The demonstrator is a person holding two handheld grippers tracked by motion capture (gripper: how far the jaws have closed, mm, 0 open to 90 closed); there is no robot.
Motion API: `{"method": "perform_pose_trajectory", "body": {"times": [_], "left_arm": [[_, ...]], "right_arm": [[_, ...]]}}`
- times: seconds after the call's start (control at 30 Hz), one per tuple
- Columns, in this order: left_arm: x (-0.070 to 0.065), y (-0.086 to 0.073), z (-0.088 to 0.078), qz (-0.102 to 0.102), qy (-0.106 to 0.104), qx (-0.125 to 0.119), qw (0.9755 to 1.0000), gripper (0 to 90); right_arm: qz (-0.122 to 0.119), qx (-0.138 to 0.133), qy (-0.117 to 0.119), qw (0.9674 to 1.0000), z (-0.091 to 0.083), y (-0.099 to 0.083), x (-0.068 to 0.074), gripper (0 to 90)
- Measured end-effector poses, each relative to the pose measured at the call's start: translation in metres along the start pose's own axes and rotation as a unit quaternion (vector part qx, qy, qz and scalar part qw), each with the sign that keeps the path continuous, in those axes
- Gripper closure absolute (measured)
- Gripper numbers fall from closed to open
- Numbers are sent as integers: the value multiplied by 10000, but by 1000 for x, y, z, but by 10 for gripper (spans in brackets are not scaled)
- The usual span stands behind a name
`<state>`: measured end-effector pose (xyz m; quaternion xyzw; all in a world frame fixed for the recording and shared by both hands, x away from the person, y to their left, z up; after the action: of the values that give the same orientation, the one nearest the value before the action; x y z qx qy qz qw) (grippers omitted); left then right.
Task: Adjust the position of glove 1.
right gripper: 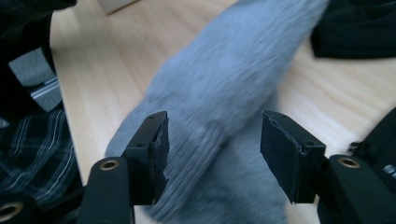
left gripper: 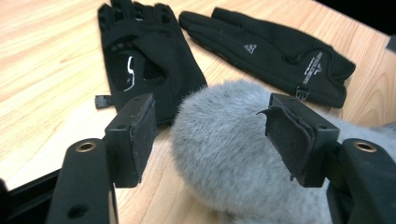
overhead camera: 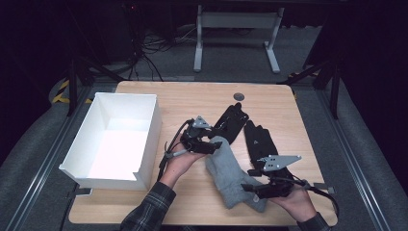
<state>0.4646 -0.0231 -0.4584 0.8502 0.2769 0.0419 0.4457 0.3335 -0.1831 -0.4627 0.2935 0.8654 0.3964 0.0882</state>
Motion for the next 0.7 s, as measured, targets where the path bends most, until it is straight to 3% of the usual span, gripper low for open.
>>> {"method": "perform_pose_trajectory", "body": {"times": [0.23, 0.33, 0.5, 0.6, 0.7], "left_arm": [[1, -10, 17, 13, -148, 272, 9995, 296], [0, -14, 23, 40, -288, 372, 9989, 339], [-2, -21, 28, 73, -393, 582, 9975, 581], [-2, -26, 30, 124, -371, 712, 9967, 864], [-4, -28, 30, 138, -338, 827, 9959, 900]], "right_arm": [[-19, 254, 89, 9996, 8, -12, 8, 457], [5, 340, 233, 9992, 10, -14, 7, 581], [-91, 326, 196, 9992, 8, -14, 4, 771], [-191, 298, 133, 9993, 8, -14, 4, 831], [-203, 293, 122, 9993, 7, -14, 4, 850]]}}
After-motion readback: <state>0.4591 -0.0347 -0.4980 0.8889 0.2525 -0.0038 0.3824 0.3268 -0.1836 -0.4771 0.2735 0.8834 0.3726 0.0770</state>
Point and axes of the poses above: each handheld gripper's, and its own axes: z roughly forward along the jaws, y roughly out of its top, x roughly to its left, the point moved 8 cm from there along z, roughly forward along the jaws, and after that the axes turned 4 degrees about -y, right-handed, at the moved point
